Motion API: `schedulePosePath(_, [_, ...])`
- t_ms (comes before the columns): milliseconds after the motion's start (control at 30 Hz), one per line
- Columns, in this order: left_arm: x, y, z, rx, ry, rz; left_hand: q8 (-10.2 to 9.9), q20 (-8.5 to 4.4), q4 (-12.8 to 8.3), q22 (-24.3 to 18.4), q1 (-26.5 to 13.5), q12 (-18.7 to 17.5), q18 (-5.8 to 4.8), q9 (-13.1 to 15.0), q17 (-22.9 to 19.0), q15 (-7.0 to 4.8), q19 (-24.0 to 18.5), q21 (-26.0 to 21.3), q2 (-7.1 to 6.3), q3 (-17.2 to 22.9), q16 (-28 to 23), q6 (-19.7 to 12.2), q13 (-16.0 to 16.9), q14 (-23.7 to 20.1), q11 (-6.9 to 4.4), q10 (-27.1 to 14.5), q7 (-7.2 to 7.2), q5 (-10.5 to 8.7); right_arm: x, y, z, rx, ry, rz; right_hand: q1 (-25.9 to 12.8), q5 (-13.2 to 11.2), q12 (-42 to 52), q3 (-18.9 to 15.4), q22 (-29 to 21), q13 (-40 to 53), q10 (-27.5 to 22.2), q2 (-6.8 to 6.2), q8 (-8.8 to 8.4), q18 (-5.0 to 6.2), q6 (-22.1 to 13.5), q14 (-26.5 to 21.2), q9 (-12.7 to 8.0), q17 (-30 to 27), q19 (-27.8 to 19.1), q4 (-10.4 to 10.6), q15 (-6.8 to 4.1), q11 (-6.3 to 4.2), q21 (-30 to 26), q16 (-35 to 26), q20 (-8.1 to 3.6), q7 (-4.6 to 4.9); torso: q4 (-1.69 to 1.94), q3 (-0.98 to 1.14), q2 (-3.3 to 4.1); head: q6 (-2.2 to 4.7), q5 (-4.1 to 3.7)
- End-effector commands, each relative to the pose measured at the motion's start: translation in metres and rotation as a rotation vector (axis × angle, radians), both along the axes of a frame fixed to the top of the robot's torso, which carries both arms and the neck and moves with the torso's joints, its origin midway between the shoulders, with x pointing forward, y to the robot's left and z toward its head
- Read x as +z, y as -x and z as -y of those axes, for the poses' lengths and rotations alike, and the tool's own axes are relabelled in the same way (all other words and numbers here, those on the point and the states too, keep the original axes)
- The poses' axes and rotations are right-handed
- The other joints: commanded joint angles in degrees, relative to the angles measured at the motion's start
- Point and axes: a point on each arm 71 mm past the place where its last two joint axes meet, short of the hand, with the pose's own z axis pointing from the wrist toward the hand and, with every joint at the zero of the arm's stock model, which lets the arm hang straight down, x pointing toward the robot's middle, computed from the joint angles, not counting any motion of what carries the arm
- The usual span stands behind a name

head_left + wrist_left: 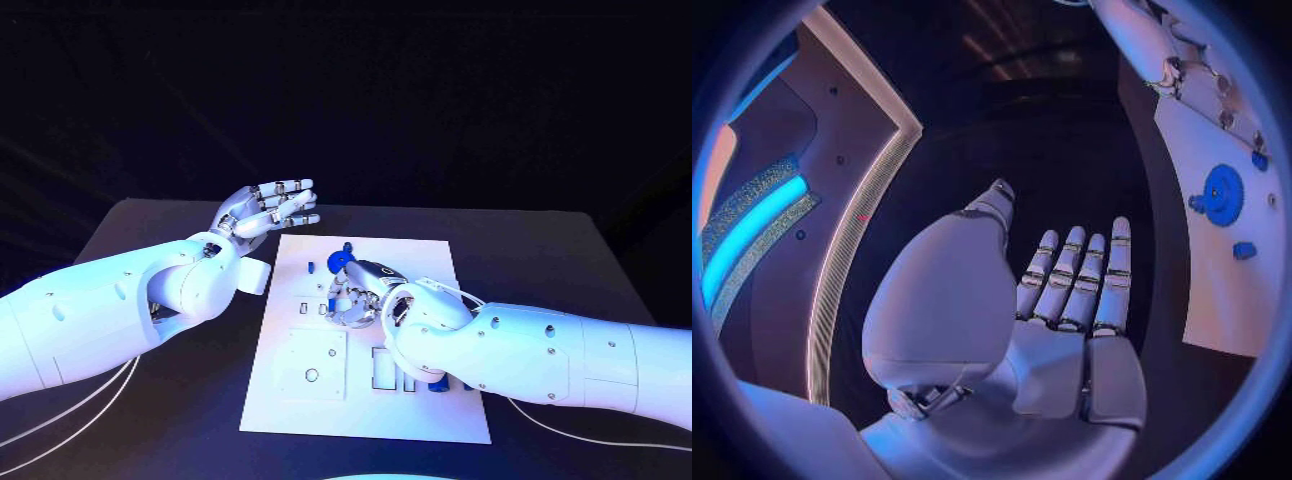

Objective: Assemble the parts on the task board

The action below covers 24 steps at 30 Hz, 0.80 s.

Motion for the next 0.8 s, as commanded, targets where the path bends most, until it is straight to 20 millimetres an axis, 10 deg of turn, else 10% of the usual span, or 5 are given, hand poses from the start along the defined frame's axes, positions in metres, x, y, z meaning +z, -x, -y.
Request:
schedulePosePath(33, [0.001, 0.0, 0.002, -0.018, 0.011, 0.004, -0.2, 0.17, -0.1, -0.1, 0.1, 0.0, 0.25, 0.0, 0.0, 0.03, -0.2, -0.2, 0.24, 0.0, -0.2, 0.1, 0.0, 0.1, -0.02, 0.5, 5.23, -0.17, 0.0, 0.001, -0.002, 0.027, 0.006, 0.008, -0.1, -0.4, -0.6, -1.7, 2.4, 4.7, -0.7, -0.77, -0.5, 0.33, -0.7, 5.2, -0.1, 11.7, -0.3, 0.4, 0.4, 0.13, -0.5, 0.0, 0.24, 0.07, -0.01, -0.02, 0.0, 0.04, 0.06])
schedulePosePath(433, [-0.001, -0.001, 0.001, -0.015, -0.002, -0.007, -0.2, 0.17, -0.1, -0.1, 0.1, -0.1, 0.25, 0.0, 0.0, 0.04, -0.2, -0.2, 0.2, 0.0, -0.3, -0.2, 0.0, 0.0, -0.01, 0.2, 5.23, -0.17, 0.008, 0.002, 0.006, 0.024, -0.068, 0.07, 7.9, 0.2, -3.4, -25.2, 1.6, 1.0, -3.8, 1.97, -2.48, 0.63, -6.2, 5.2, -2.1, 11.6, -0.8, 10.0, 1.51, 1.46, -2.6, -0.1, 1.17, 1.6, -0.04, 0.07, -0.13, 0.18, 0.27])
schedulePosePath(667, [-0.005, -0.003, -0.001, -0.048, -0.073, -0.029, -0.6, -0.04, -0.2, 0.9, 0.5, 1.5, 1.99, -0.2, 2.6, -1.44, 4.9, 2.4, 0.63, 0.5, 4.2, -0.7, 0.5, 10.4, -0.71, 3.9, 5.74, -0.18, 0.028, -0.005, 0.028, 0.025, -0.148, 0.088, 9.4, 0.6, -4.5, -26.6, 1.1, -0.5, -5.1, 1.59, -4.21, 0.81, -8.8, 5.1, -3.2, 11.4, -1.3, 10.1, 2.31, 2.4, -3.5, -0.2, 1.86, 2.65, -0.23, 0.14, -0.43, 0.59, 0.38])
schedulePosePath(800, [-0.011, -0.005, -0.004, -0.071, -0.141, -0.066, 2.9, -2.22, -0.3, 3.0, -0.9, 6.7, 2.7, 1.7, 7.8, -4.18, 13.5, 7.8, 1.21, 1.5, 14.0, 7.5, 1.9, 18.2, -2.78, 9.8, 4.48, -0.08, 0.046, -0.011, 0.049, 0.032, -0.225, 0.091, 11.0, 2.0, -4.9, -25.4, -0.2, -1.1, -5.7, 3.36, -4.33, 1.24, -8.7, 5.0, -3.5, 10.8, -2.3, 10.0, 2.52, 2.56, -5.3, -0.4, 2.15, 2.79, -0.39, 0.34, -0.68, 0.63, 0.67])
